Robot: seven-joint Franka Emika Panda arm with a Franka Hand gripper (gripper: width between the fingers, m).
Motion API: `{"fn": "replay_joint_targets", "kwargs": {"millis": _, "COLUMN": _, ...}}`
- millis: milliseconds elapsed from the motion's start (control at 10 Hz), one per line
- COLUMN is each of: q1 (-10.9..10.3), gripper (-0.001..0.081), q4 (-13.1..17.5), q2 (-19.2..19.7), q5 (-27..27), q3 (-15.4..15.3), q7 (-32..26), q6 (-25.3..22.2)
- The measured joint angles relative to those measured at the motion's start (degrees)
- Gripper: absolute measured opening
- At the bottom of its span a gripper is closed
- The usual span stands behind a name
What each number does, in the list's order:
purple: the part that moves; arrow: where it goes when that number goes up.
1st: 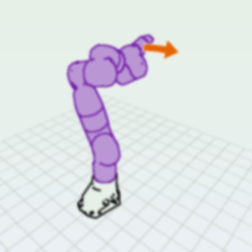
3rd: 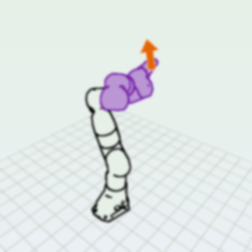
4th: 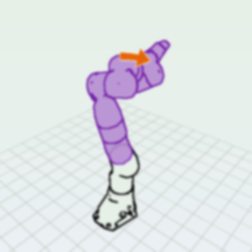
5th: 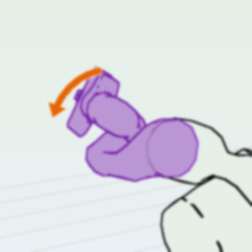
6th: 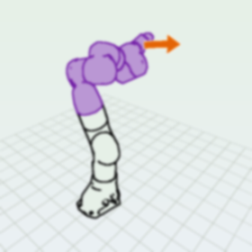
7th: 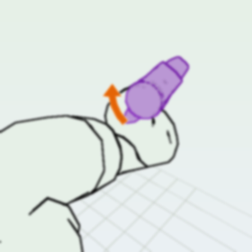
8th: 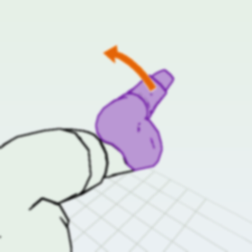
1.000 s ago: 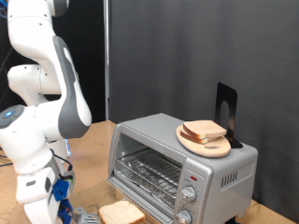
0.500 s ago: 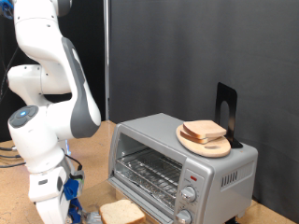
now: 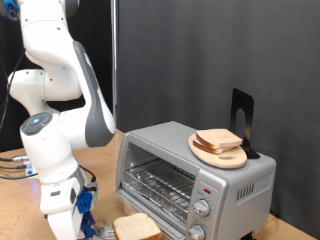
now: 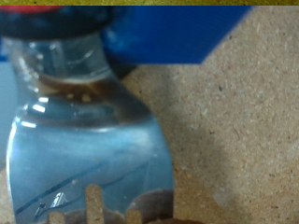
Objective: Make a piece of toast with the oven
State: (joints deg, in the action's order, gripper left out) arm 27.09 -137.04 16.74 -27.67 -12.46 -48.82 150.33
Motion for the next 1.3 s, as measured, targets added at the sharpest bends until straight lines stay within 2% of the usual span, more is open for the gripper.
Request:
{"fn": "replay_joint_targets", "kwargs": {"millis": 100, "q1": -0.06, "gripper": 0.0445, "q4": -0.12, "q2": 0.01, "q5": -0.41, "q3": -0.35, "q7": 0.16, "q6": 0.59}}
{"fn": "replay_joint_targets", "kwargs": {"millis": 200, "q1": 0.30, "gripper": 0.0445, "q4": -0.39, "q2": 0.05, "q5": -3.52, "q3": -1.51, "q7": -1.61, "q6": 2.35}}
{"fn": "replay_joint_targets", "kwargs": {"millis": 400, "q1": 2.84, "gripper": 0.0445, "q4": -1.38, "q2": 0.08, "q5": -15.68, "q3": -5.87, "q7": -12.79, "q6": 5.82}}
{"fn": "replay_joint_targets", "kwargs": {"millis": 500, "q1": 3.78, "gripper": 0.0443, "q4": -1.67, "q2": 0.07, "q5": -18.73, "q3": -6.82, "q7": -16.22, "q6": 6.04}}
{"fn": "replay_joint_targets", "kwargs": {"millis": 1000, "q1": 5.96, "gripper": 0.0442, "q4": -2.27, "q2": -0.16, "q5": -26.90, "q3": -7.70, "q7": -24.65, "q6": 5.66}}
{"fn": "replay_joint_targets", "kwargs": {"millis": 1300, "q1": 7.78, "gripper": 0.0442, "q4": -2.35, "q2": -0.83, "q5": -27.04, "q3": -7.40, "q7": -24.94, "q6": 2.47}}
